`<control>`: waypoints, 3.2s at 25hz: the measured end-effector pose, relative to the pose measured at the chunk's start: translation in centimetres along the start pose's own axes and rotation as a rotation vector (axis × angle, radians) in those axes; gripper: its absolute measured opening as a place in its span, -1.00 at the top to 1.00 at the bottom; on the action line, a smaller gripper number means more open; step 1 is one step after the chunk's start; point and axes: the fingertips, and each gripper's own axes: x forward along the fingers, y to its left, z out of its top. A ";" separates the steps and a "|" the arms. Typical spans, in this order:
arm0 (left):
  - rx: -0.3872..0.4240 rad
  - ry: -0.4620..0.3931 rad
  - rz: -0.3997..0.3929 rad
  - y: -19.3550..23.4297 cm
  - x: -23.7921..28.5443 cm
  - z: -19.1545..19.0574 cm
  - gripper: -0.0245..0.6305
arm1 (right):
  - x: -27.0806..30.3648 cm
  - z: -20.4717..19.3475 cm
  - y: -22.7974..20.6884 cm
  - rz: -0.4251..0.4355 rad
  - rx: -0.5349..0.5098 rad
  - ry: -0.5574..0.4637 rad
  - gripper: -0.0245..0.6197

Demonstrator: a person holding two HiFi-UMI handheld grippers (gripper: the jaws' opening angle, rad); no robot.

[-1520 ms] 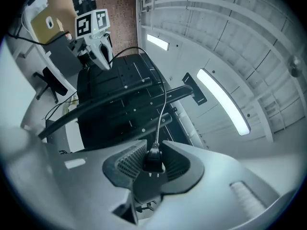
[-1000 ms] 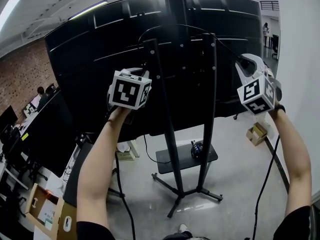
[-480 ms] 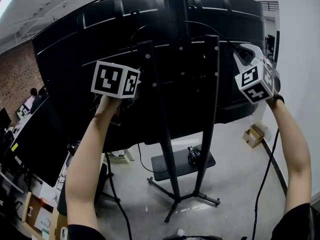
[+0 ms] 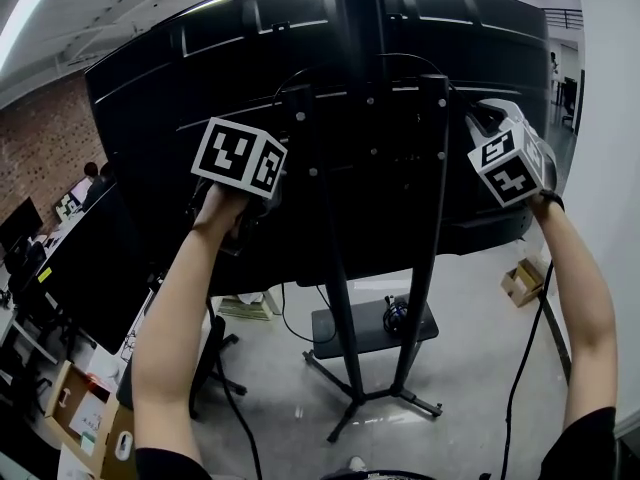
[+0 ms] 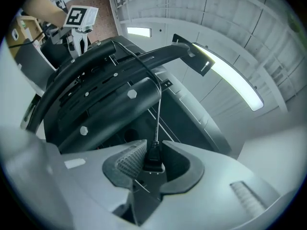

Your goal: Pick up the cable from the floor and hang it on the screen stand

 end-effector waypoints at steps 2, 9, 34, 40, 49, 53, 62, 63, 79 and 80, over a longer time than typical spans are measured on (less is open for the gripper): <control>-0.021 0.005 0.008 0.3 -0.2 -0.3 0.87 | 0.3 0.0 0.1 0.012 0.004 0.001 0.60; -0.086 0.022 0.005 0.8 -0.1 -1.1 0.87 | 1.3 -0.2 1.6 0.084 0.053 0.016 0.60; -0.212 0.551 0.238 3.4 -0.5 -4.8 0.86 | 0.6 0.0 1.2 0.130 0.149 -0.064 0.60; -0.186 0.475 0.133 0.7 0.6 -4.5 0.86 | 0.4 0.1 2.2 0.177 0.214 -0.095 0.60; -0.146 0.308 0.162 0.0 1.2 -4.2 0.85 | 0.4 -0.5 4.6 0.203 0.256 -0.132 0.60; 0.016 0.243 0.236 -0.2 0.7 -4.0 0.79 | -0.6 -0.2 3.9 0.133 0.199 -0.186 0.54; 0.047 0.096 0.356 -2.0 -2.2 -5.8 0.62 | -4.5 -0.9 5.0 0.143 0.232 -0.217 0.45; 0.044 0.091 0.360 -2.3 -2.4 -6.5 0.62 | -5.2 -0.9 5.6 0.155 0.239 -0.220 0.47; -0.092 -0.205 0.183 -12.9 -5.9 -11.7 0.84 | -14.5 -0.3 17.0 0.323 0.498 -0.192 0.64; -0.096 -0.226 0.175 -13.6 -6.4 -12.0 0.84 | -15.2 -0.1 17.7 0.332 0.528 -0.188 0.65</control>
